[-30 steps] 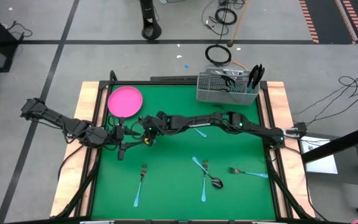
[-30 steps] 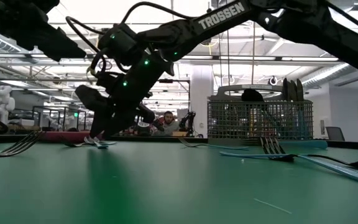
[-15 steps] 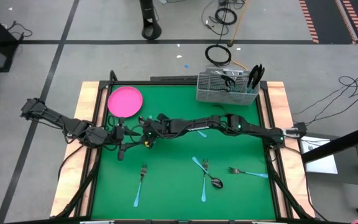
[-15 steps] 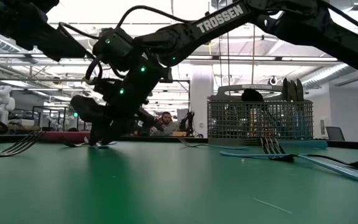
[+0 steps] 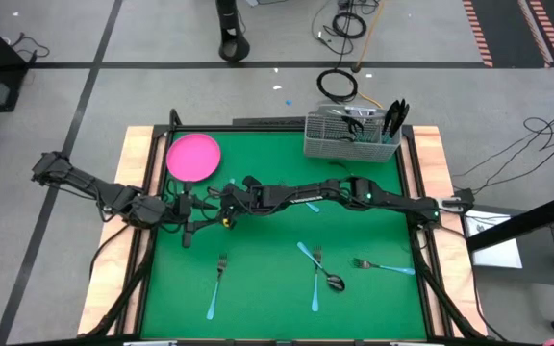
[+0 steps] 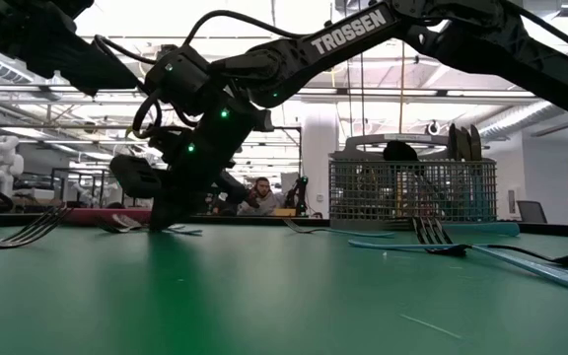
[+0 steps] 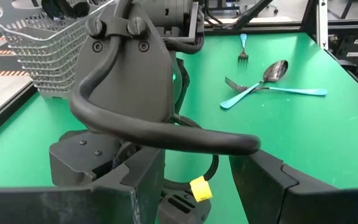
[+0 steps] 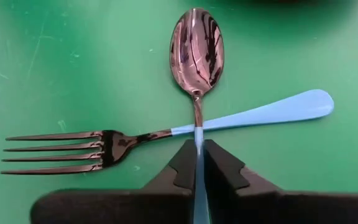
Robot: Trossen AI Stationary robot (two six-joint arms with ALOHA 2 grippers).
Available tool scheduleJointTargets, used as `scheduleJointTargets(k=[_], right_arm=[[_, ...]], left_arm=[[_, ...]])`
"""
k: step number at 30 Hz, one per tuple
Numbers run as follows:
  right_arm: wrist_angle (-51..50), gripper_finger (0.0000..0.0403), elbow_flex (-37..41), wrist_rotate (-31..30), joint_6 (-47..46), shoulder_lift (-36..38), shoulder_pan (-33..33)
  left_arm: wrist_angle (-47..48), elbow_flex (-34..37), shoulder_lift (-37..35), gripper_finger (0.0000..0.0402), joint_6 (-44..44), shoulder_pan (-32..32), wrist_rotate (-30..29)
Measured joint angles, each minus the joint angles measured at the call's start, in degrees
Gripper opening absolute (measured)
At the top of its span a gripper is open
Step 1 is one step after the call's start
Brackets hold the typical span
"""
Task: Sort silverware
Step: Put the blue spoon into the gray silverware basket
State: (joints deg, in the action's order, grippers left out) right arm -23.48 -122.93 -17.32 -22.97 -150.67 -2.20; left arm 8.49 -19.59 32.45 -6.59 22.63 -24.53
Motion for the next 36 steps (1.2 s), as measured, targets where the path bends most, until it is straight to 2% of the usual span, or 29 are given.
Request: scheduleJointTargets(k=[12,14,18,27,30,33,36], right_arm=[[-4.0,0.0001,0.5,-0.3,-1.4,3.3,-0.6],[-7.3,0.0001,0.6,-0.8,-1.0,4.7,-0.9],[-12.9,0.0001,0.6,-5.4,-0.5,8.2,-1.6],[-14.9,0.0,0.5,-5.1,3.4,15.2,-2.6],[-19.4,0.0,0.5,-7.3,4.0,17.8,-3.4],[-23.8,0.0,3.6,-11.9,3.7,21.4,-4.0],[-21.4,0.0,12.4,-14.5,2.4,28.5,-4.7]], left_arm=[[0.0,0.0,0.0,0.018,-0.1,0.0,0.0],[0.0,0.0,0.0,0.018,-0.2,0.0,0.0],[0.0,0.0,0.0,0.018,-0.6,0.6,0.0],[1.5,0.0,-0.3,0.018,-3.2,2.7,-1.6],[1.6,0.0,-0.6,0.018,-3.8,3.7,-1.7],[1.7,0.0,-0.6,0.018,-5.0,5.1,-1.7],[1.7,0.0,-0.6,0.018,-5.8,6.6,-1.9]])
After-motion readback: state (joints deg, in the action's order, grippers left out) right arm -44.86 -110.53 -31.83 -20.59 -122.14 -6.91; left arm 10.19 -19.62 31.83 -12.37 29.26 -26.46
